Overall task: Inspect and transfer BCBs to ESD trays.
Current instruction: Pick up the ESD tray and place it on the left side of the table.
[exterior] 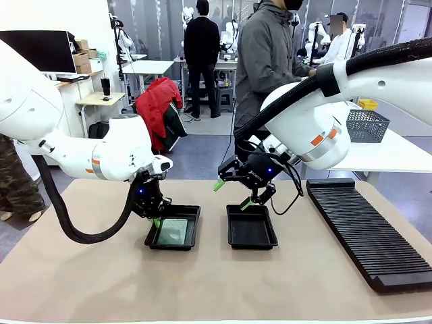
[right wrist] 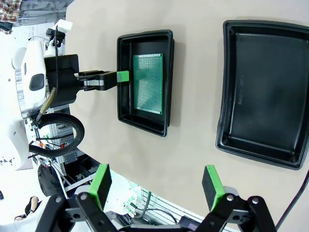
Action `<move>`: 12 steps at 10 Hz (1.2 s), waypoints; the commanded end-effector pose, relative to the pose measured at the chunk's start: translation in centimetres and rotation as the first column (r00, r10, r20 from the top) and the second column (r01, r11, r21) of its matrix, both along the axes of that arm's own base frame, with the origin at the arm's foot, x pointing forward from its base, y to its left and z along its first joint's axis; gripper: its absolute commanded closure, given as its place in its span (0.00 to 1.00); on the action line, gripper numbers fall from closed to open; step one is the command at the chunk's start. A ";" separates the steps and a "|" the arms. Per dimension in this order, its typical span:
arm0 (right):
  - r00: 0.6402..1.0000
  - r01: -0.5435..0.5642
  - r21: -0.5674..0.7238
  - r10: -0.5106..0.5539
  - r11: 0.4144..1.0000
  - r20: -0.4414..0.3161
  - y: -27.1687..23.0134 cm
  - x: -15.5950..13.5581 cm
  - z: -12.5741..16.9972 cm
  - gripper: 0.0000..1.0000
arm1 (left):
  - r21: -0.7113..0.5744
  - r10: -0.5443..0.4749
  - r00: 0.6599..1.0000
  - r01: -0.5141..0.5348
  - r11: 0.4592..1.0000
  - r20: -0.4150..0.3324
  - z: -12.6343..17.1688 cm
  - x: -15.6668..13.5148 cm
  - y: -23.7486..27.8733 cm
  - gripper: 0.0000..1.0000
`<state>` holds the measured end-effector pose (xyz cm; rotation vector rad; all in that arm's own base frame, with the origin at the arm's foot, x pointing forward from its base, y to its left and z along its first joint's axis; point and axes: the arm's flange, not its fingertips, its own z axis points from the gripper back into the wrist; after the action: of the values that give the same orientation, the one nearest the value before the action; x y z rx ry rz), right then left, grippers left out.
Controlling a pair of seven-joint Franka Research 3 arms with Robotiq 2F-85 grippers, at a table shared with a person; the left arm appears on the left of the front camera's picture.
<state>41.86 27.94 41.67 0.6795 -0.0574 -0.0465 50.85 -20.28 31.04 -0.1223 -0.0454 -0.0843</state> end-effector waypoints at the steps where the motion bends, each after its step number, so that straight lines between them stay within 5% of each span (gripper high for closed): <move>1: 1.000 0.006 -0.013 -0.006 1.000 -0.005 0.1 0.2 0.0 0.00 | -0.001 0.001 1.000 -0.001 1.000 0.000 0.0 0.0 0.0 0.97; 12: 1.000 0.006 -0.013 -0.006 1.000 -0.005 0.1 0.2 0.0 0.00 | -0.204 -0.035 0.999 0.039 0.978 0.027 5.1 -0.6 14.7 0.97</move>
<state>41.88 27.94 41.68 0.6797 -0.0576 -0.0466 51.02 -6.83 36.00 -0.2948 -0.0774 -0.1054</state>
